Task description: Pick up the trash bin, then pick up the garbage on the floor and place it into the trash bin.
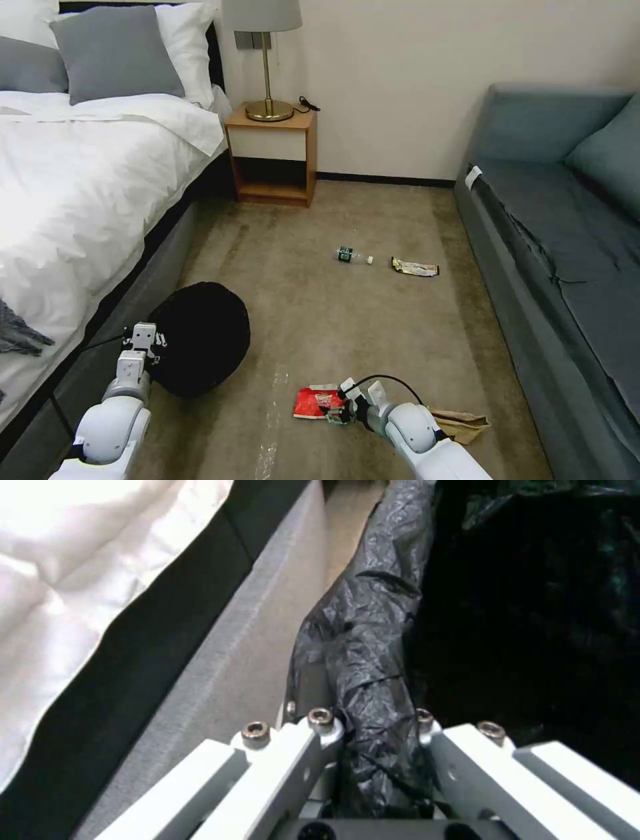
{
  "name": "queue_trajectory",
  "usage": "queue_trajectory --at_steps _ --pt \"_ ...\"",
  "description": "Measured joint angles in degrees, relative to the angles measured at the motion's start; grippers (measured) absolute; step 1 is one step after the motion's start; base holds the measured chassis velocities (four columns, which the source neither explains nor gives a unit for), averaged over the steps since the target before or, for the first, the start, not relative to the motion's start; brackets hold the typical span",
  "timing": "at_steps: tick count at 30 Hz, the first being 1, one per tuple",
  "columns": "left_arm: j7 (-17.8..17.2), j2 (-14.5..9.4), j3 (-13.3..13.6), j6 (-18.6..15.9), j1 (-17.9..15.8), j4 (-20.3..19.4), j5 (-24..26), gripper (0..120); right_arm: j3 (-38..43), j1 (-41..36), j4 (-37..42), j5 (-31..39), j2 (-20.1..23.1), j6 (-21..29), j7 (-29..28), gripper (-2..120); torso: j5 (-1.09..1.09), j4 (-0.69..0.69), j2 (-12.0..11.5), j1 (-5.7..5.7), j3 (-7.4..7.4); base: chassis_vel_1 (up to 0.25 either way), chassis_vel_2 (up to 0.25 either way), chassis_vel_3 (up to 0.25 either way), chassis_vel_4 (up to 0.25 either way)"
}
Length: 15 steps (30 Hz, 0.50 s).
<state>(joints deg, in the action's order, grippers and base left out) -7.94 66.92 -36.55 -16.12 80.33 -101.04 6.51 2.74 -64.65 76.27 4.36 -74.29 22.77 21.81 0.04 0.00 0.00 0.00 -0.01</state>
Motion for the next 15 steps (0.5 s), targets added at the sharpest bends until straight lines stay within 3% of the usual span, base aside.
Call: queue_trajectory --at_steps 15 --pt "-0.1 0.3 -0.1 0.8 1.1 1.3 0.1 1 0.8 -0.2 -2.0 -1.0 -0.9 -1.9 0.8 13 -0.06 0.00 0.0 0.00 0.01 0.000 0.000 0.000 0.000"
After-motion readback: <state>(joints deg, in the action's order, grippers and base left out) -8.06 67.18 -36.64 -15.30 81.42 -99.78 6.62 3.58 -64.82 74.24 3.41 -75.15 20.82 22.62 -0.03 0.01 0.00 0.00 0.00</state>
